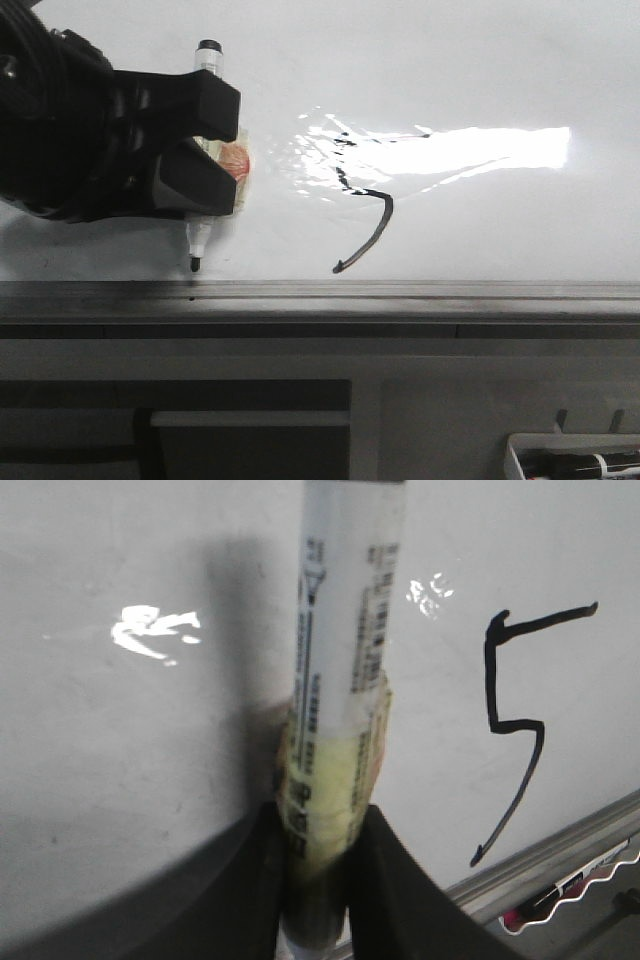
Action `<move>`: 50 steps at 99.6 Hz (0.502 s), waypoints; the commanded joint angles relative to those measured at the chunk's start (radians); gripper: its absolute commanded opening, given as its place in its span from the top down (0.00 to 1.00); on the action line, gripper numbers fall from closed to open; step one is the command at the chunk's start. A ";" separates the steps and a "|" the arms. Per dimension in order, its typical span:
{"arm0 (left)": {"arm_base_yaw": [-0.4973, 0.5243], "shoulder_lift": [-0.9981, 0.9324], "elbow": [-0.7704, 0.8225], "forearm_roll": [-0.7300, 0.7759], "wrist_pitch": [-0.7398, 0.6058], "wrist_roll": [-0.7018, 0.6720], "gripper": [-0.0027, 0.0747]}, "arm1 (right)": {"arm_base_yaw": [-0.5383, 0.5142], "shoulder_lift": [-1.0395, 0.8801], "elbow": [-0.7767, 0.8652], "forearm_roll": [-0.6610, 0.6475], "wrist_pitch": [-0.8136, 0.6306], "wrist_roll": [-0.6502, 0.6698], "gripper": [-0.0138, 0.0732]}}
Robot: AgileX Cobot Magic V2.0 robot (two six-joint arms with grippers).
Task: Write number 5 on whiteboard
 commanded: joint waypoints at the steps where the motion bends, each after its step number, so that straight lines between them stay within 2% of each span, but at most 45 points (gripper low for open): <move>1: 0.004 0.001 -0.019 -0.045 -0.076 -0.007 0.96 | -0.009 -0.001 -0.029 -0.019 -0.069 0.002 0.89; 7: 0.004 0.001 -0.019 -0.050 -0.080 -0.007 0.88 | -0.009 -0.001 -0.029 -0.019 -0.069 0.002 0.89; 19: 0.004 0.001 -0.019 -0.050 -0.090 -0.007 0.58 | -0.009 -0.001 -0.029 -0.019 -0.069 0.002 0.89; 27: 0.004 0.001 -0.019 -0.054 -0.105 -0.007 0.44 | -0.009 -0.001 -0.029 -0.019 -0.069 0.002 0.89; 50: 0.004 0.001 -0.019 -0.058 -0.133 -0.007 0.40 | -0.009 -0.001 -0.029 -0.019 -0.069 0.002 0.89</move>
